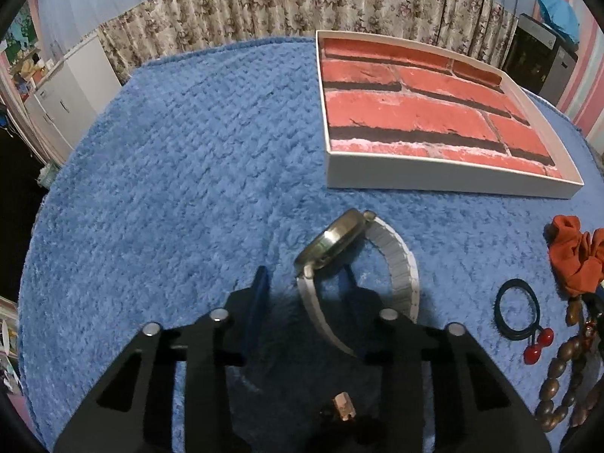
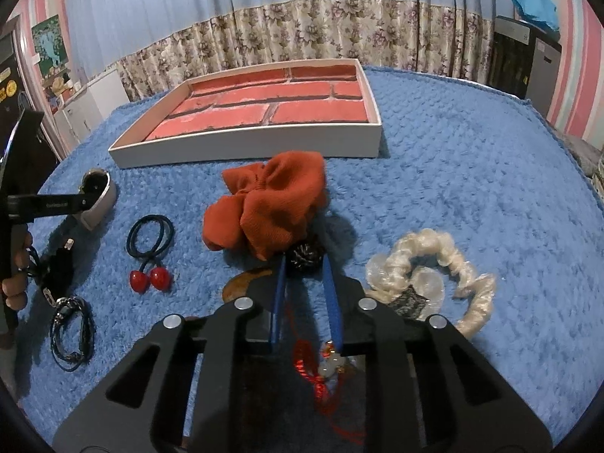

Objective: Organize jewelry
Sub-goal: 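Close left gripper on white-strap watch while right gripper grasps black tassel pendant, then lift and carry watch with left tool while right tool carries pendant to tray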

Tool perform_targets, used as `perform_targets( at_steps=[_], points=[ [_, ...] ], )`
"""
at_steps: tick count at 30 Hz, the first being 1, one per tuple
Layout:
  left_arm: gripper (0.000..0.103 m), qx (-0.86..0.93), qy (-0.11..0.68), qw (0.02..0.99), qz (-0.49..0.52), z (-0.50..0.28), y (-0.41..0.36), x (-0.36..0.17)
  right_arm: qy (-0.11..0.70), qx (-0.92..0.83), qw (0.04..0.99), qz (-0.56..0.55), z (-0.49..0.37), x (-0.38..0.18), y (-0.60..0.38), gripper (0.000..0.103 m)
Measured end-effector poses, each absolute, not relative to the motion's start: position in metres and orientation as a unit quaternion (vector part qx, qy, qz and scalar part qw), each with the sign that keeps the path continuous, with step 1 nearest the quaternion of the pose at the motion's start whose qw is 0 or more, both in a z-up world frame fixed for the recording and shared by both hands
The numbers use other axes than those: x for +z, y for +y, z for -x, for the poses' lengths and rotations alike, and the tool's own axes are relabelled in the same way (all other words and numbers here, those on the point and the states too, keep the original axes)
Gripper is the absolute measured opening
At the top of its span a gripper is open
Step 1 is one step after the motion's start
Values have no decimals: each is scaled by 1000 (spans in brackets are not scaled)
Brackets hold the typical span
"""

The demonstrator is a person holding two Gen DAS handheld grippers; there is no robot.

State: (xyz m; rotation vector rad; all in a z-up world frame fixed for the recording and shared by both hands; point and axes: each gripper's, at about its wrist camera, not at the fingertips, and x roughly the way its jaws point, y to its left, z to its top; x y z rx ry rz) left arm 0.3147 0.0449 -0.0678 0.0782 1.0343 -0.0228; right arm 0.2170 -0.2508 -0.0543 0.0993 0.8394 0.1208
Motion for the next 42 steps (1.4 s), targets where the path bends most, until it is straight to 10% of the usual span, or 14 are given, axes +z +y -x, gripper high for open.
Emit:
perform_targets(
  at_steps=[20,23,31,36,42],
  points=[
    [4,-12,440,898,-26,-301,54,-52,335,11,942,-11,-206,-20,-268,17],
    [5,-16,422,906,-24,-299,52,-40,324,5,946,1,-210,-13,-267,1],
    [5,-19,421,907,-18,-306,50,-37,341,17,940,5,-232,-12,-273,2],
    [5,-22,419,908,-15,-303,50,-39,366,22,930,-7,-246,-29,-280,43],
    [5,-21,419,908,-15,-304,50,-40,402,16,915,-9,-267,-50,-280,43]
  ],
)
